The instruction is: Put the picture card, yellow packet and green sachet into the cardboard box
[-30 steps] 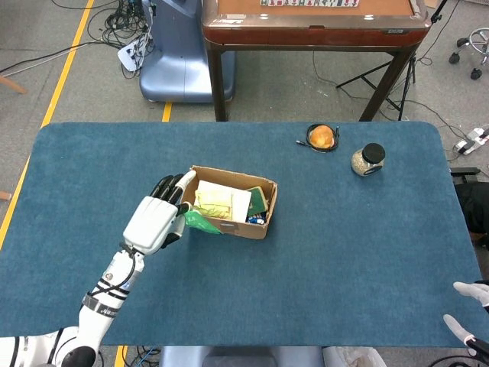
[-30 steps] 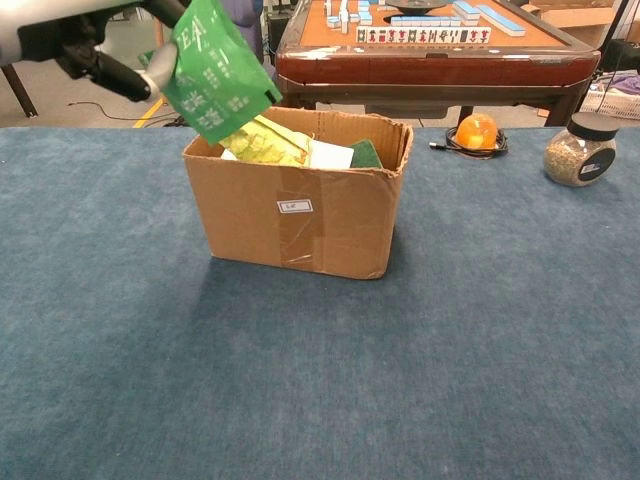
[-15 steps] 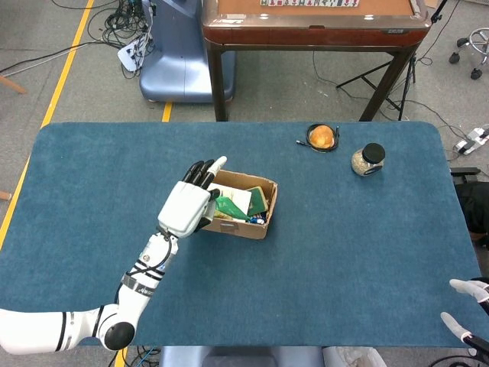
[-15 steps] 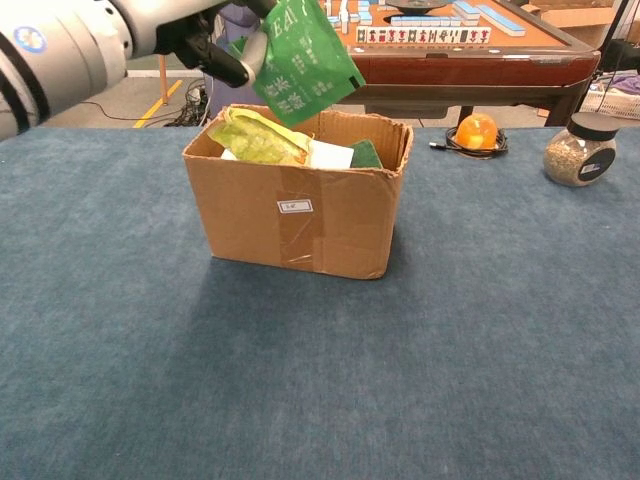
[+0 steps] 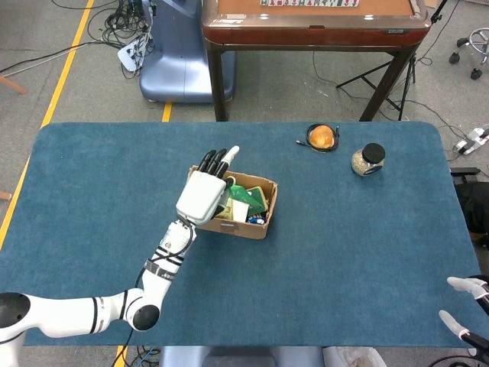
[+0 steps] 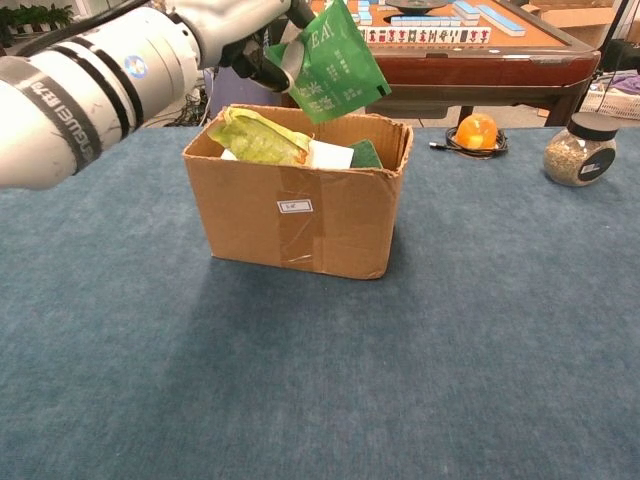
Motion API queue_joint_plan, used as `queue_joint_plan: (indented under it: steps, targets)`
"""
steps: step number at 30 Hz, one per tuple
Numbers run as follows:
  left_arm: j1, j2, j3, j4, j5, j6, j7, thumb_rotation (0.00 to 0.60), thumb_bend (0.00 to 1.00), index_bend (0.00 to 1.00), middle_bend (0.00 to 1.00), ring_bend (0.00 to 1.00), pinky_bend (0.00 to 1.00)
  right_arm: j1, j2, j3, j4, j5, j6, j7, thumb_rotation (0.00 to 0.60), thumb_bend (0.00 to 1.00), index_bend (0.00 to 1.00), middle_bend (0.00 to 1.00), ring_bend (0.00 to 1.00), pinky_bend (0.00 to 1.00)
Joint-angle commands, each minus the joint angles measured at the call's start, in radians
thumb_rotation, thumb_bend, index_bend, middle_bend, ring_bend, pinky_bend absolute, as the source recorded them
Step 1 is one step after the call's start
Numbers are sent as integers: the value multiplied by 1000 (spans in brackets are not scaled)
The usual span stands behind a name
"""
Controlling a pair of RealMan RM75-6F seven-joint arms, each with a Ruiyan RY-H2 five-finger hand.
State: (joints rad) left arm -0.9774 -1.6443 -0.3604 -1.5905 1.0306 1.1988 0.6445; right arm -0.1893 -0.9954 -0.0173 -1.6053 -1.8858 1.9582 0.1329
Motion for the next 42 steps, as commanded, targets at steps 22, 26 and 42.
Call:
queue_joint_plan:
  steps: [22,26,42]
  targets:
    - [106,164,28,-235,-207,162,232,600,186,87,0,0,54,13,3,-3,-11,18,-31,-10,600,49,389,480,359,416]
    - [151,239,55,-351,-186,209,241,600,186,97,0,0,54,17,1,-3,-19,26,-46,-26,600,48,388,480,360,416]
    - [405,457,307,-497,88,344,121,600,187,194,0,0,54,51,-5,28,-59,110,-130,-87,600,48,389,480,360,416]
